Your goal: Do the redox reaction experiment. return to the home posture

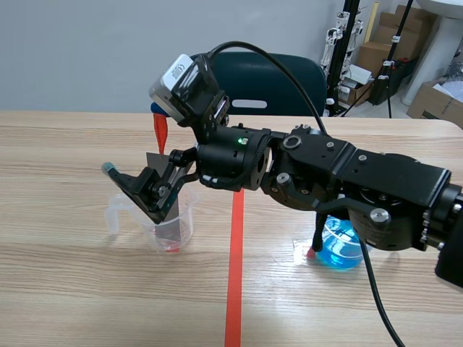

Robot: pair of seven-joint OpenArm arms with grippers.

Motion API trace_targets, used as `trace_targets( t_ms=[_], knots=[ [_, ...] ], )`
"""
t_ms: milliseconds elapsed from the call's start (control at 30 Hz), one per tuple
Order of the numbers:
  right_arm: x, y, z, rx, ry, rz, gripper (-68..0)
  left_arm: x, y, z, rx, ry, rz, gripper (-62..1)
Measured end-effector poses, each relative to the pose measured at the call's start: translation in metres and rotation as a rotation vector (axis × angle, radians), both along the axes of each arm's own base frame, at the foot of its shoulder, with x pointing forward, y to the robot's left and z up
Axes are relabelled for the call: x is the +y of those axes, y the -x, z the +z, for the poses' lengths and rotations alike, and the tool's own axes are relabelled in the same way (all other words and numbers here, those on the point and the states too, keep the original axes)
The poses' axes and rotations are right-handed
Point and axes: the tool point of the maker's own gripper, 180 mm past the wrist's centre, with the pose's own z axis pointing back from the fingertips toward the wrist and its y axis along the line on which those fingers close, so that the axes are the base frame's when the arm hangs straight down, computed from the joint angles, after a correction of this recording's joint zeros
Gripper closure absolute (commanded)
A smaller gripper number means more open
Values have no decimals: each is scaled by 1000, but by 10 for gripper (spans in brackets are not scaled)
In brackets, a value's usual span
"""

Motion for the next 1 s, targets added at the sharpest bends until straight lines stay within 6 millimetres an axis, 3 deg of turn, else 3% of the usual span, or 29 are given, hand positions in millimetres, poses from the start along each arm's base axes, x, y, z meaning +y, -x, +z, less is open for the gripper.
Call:
trace_targets(
  t_ms=[1000],
  knots=[
    [0,1,3,-5,-13,3,-679,0,0,0,0,0,0,-623]
  ],
)
